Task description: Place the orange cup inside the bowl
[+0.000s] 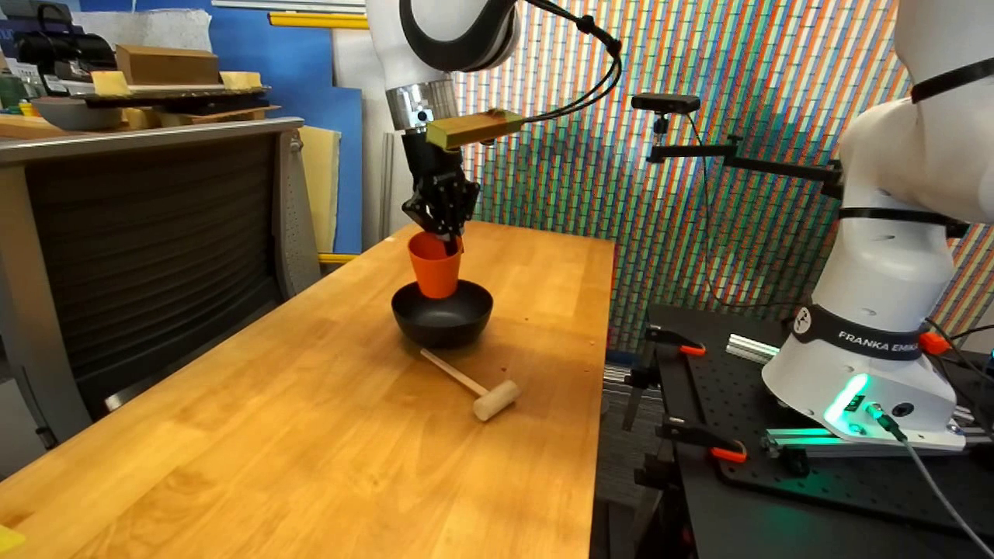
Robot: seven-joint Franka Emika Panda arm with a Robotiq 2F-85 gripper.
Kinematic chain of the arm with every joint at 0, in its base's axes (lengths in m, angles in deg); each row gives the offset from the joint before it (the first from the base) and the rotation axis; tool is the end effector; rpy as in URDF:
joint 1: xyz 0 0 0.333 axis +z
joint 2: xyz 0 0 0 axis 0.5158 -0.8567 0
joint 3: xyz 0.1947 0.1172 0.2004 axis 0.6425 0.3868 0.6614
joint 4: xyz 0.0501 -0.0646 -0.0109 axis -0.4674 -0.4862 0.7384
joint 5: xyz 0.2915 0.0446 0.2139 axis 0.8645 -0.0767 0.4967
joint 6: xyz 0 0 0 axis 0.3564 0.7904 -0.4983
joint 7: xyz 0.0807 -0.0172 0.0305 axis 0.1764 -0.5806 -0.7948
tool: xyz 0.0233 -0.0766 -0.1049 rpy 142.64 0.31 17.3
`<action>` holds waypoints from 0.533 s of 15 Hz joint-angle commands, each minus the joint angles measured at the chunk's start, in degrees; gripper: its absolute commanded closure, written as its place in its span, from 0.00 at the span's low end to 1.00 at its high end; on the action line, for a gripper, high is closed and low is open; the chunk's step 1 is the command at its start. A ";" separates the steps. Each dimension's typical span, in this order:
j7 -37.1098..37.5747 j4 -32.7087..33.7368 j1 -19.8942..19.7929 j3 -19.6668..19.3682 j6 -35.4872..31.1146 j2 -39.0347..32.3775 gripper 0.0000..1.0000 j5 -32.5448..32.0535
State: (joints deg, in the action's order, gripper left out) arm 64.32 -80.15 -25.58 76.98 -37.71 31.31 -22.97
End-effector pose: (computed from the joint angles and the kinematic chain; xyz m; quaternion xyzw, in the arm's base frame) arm 0.5541 0.0258 0.2925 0.9675 -0.2285 -0.1026 0.0347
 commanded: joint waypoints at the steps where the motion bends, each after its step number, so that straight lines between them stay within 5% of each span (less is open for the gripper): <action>1: -0.13 0.41 -1.79 0.12 -1.22 -3.06 0.97 3.07; 8: -5.19 3.62 -5.70 0.29 -2.97 -11.21 0.92 10.55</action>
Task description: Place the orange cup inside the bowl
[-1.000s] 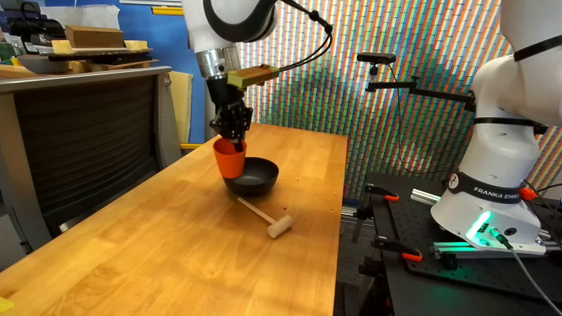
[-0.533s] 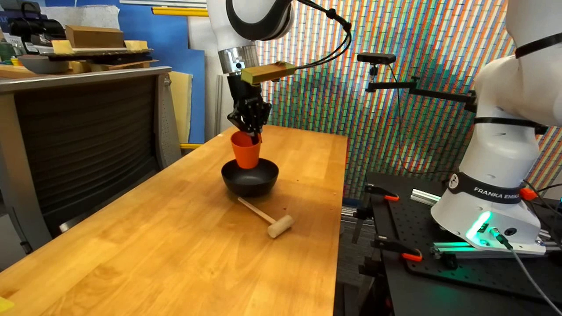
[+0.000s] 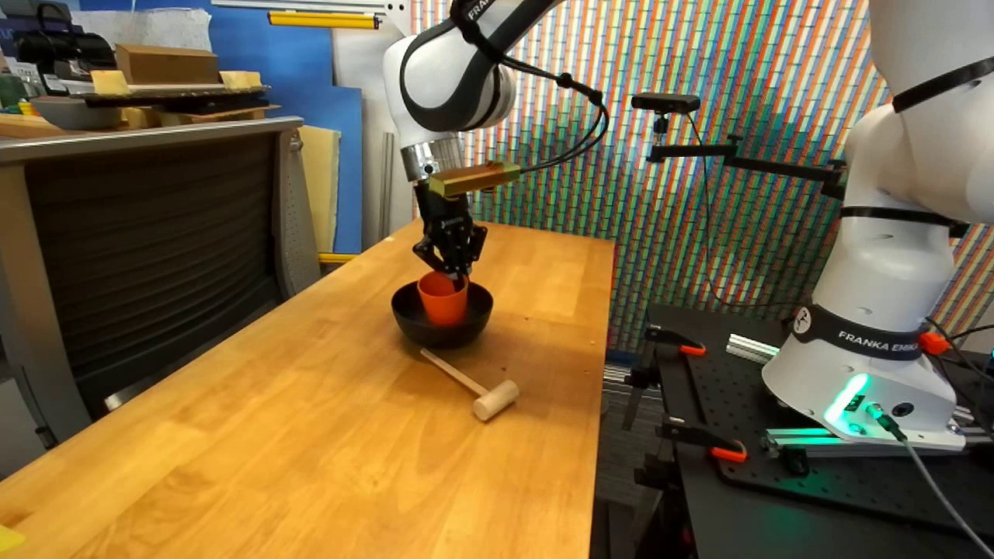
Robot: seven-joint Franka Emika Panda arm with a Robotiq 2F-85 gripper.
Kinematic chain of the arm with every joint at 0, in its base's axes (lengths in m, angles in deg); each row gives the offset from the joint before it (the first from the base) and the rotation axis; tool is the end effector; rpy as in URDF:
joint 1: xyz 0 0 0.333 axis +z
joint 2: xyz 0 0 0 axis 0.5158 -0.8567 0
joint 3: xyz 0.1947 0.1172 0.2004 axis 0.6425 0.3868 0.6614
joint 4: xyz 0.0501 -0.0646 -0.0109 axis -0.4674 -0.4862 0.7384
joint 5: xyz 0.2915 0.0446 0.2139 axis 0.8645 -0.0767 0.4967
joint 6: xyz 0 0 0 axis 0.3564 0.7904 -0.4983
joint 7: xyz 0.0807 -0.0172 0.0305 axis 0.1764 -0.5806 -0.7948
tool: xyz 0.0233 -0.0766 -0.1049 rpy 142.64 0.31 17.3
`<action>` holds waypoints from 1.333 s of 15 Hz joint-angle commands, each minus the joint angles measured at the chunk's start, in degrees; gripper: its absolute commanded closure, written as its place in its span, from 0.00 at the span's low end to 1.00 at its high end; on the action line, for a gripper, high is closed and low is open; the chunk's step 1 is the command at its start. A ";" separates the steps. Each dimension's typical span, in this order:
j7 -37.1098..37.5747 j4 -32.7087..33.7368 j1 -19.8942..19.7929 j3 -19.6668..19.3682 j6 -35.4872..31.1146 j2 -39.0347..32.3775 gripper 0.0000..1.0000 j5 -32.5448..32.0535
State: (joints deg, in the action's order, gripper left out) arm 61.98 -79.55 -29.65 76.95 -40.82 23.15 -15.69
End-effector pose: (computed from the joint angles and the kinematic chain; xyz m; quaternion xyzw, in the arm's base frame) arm 0.5558 -0.0053 0.2204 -0.9482 0.2792 0.1513 0.0082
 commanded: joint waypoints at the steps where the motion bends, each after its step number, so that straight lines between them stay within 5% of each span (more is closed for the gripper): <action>1: -3.36 3.45 -1.89 0.36 0.28 -3.60 0.68 3.79; 3: -4.13 4.37 -2.06 0.51 0.55 -4.29 0.64 4.47; 12: -4.90 4.47 4.41 2.97 3.55 6.24 0.00 -2.27; 19: -14.70 3.86 7.23 8.70 16.72 16.94 0.00 -2.97; 20: -10.58 5.46 6.96 7.87 13.70 13.52 0.00 -3.88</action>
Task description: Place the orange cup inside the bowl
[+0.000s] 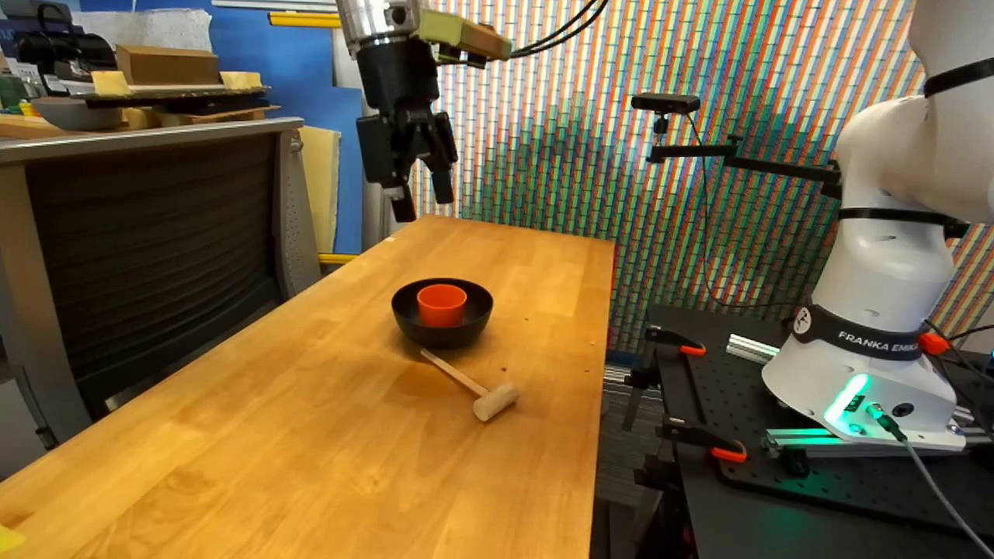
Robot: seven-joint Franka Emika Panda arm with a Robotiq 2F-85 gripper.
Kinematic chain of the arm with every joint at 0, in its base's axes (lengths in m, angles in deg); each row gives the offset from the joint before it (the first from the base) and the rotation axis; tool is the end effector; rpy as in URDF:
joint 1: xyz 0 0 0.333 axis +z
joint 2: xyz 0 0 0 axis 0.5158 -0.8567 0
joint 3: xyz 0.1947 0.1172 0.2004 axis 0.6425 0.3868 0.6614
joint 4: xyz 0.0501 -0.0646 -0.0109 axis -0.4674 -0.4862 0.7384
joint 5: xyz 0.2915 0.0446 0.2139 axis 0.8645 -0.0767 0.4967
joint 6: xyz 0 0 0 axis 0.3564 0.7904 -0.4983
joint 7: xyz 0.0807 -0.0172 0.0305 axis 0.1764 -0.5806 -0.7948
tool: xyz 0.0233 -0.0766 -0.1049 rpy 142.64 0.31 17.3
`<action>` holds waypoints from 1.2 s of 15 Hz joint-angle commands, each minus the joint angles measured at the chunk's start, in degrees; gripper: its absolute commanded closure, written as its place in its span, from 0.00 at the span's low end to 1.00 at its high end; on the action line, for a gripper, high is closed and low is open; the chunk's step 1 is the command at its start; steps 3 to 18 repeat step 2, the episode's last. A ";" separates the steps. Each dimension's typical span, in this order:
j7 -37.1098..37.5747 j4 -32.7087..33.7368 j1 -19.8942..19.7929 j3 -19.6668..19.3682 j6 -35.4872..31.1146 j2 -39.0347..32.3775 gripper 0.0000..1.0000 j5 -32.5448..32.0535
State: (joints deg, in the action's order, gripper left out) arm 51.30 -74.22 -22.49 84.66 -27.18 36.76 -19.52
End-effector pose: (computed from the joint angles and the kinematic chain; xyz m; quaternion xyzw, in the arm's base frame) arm 0.5396 0.1329 0.3766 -0.9935 0.0351 0.1072 0.0122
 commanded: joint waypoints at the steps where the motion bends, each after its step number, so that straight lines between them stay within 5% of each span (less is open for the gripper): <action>1: -0.99 0.02 0.04 0.90 1.59 1.09 0.00 -0.02; 18: -1.51 -0.19 0.19 1.30 2.27 1.89 0.00 -0.02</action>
